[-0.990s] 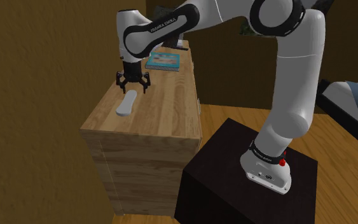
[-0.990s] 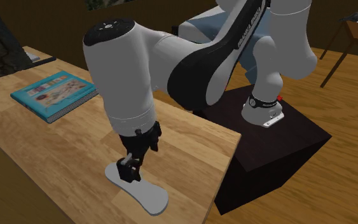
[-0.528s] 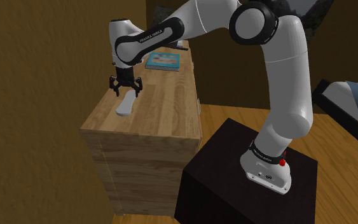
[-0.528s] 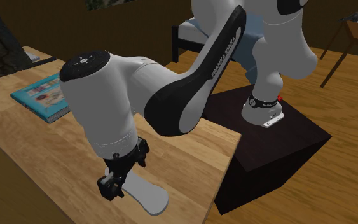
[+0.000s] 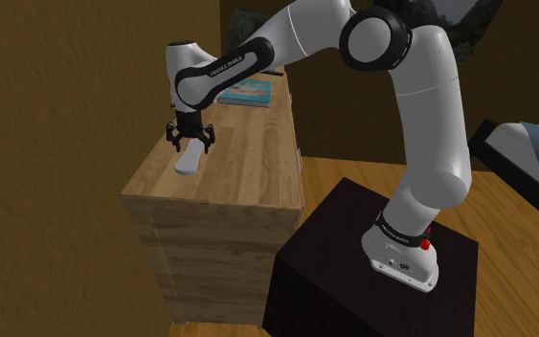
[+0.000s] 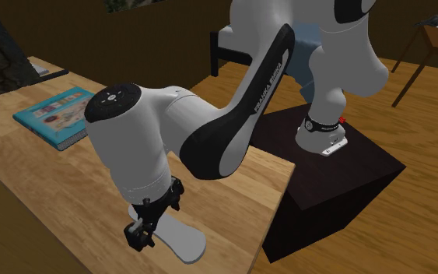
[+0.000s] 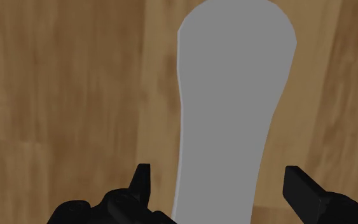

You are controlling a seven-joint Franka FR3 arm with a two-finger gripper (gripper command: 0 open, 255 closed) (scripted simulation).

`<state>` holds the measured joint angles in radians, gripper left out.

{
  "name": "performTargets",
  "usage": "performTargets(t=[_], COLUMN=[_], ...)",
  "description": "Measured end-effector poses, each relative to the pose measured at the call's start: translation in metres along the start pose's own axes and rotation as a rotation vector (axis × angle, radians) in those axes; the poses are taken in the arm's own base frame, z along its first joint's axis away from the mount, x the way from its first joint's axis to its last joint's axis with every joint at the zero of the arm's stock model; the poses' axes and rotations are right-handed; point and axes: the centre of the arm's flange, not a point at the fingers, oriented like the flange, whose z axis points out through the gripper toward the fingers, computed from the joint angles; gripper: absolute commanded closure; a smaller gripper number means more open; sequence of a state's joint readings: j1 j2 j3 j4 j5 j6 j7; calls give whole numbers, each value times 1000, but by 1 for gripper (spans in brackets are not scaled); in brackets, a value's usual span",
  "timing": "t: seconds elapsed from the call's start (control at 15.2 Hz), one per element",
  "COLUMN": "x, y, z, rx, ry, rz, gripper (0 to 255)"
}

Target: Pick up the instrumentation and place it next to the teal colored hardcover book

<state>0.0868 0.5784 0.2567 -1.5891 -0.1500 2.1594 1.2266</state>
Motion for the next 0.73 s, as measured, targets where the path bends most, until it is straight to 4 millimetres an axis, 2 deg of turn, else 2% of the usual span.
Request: performTargets(t=[0.2,0.26,0.73], x=[0,0,0], y=[0,0,0], z=[0,0,0], rx=[0,0,0], ry=[0,0,0], rz=[0,0,0], gripper=[0,255,255])
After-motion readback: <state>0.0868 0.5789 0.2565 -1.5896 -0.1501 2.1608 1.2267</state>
